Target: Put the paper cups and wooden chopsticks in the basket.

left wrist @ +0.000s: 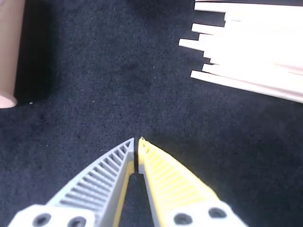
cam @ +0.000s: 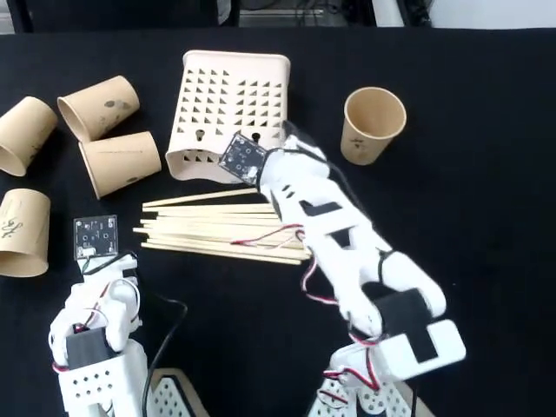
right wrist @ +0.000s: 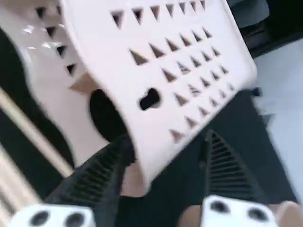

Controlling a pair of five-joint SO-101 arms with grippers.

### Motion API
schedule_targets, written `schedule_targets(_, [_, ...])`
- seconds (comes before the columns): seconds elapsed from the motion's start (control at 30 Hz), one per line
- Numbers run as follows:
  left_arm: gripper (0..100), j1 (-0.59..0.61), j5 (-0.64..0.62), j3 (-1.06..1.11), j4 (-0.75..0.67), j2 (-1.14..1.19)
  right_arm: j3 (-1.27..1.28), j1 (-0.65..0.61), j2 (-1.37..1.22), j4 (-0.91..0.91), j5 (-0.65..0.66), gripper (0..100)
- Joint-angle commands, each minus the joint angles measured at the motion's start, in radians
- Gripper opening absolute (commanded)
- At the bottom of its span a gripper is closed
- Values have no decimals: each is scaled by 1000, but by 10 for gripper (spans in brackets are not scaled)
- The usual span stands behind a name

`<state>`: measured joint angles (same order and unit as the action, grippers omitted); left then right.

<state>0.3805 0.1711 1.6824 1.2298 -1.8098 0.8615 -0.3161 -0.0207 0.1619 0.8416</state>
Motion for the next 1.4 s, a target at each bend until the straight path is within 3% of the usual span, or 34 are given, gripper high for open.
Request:
schedule_targets(0.0, [30, -4, 0, 18, 3, -5, -74, 17, -48, 54, 32, 200])
schedule_targets(0.17, [30, -4, 0, 18, 3, -5, -39, 18, -50, 193, 48, 7])
schedule_targets(0.27, [30, -4, 0, 18, 3, -5, -4, 18, -22, 242, 48, 22])
schedule_targets(0.4, [30, -4, 0, 18, 3, -5, -2, 23, 54, 178, 0, 12])
schedule_targets(0.83, [30, -4, 0, 18, 3, -5, -409, 48, 369, -600, -161, 12])
schedule_targets(1.37, [30, -4, 0, 18, 3, -5, -1142, 48, 249, -1373, -275, 12])
